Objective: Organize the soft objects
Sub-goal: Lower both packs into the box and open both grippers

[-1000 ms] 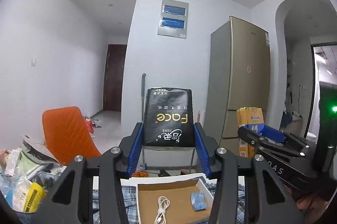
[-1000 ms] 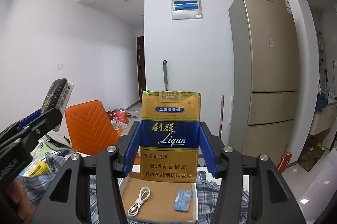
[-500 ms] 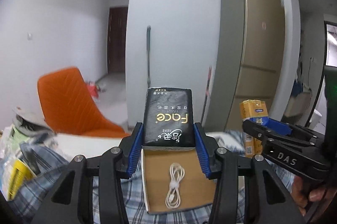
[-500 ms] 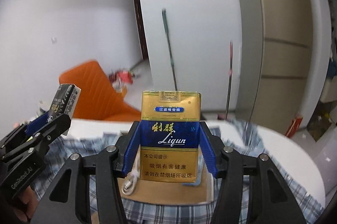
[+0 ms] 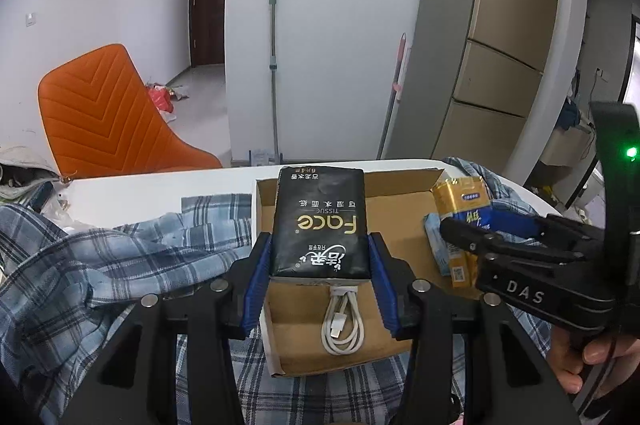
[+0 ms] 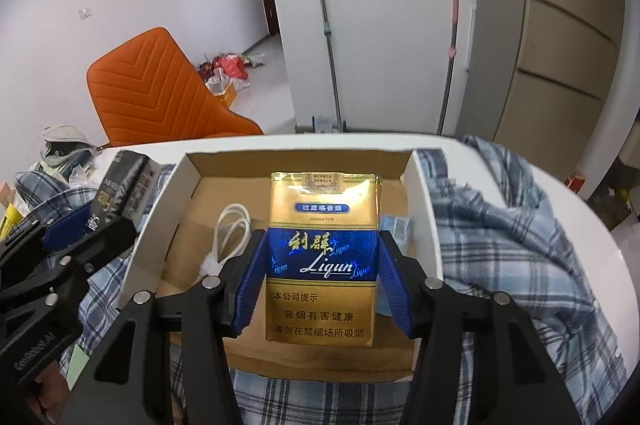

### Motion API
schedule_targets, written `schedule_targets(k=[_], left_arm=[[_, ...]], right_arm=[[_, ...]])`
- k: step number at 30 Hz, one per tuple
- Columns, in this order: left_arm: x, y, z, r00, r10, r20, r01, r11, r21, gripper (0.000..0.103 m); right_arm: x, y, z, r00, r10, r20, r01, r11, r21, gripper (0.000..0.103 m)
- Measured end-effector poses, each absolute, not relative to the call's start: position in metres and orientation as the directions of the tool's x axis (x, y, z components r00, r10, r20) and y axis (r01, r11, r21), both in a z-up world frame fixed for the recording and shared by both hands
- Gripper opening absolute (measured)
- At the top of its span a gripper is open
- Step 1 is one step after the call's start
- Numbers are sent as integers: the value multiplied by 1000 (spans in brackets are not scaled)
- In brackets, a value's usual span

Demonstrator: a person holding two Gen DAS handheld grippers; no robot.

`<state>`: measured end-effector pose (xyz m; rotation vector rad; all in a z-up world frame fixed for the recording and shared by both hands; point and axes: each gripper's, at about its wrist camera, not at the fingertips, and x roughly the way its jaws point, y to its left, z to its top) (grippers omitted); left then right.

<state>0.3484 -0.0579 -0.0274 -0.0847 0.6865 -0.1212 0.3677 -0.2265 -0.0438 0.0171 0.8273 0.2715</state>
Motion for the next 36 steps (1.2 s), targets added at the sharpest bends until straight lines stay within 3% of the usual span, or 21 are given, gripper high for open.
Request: schedule_targets(k=[3, 6, 14, 18, 28, 36], left_arm=[[350, -60, -27, 769, -128, -626, 79, 991, -106, 49], [347, -59, -28, 767, -130, -629, 82, 991, -105, 49], [346, -57, -29, 775, -133, -618, 74, 990, -121, 49], [345, -57, -28, 786, -107, -609, 55, 993, -103, 77], [344, -57, -22, 779, -130, -613, 74, 991, -116, 77], [330, -61, 10, 829, -101, -550, 68, 994, -81, 77]], right_arm=[[370, -227, -48, 623, 264, -736, -244, 960, 137, 55], [371, -226, -50, 617, 259, -743, -233, 962, 141, 67], [374, -234, -49, 636, 228, -737, -187, 972, 140, 67], [375, -235, -49, 636, 223, -739, -184, 974, 135, 67], [372, -236, -41, 652, 223, -725, -188, 974, 130, 67], [361, -235, -12, 696, 228, -680, -200, 972, 122, 67]])
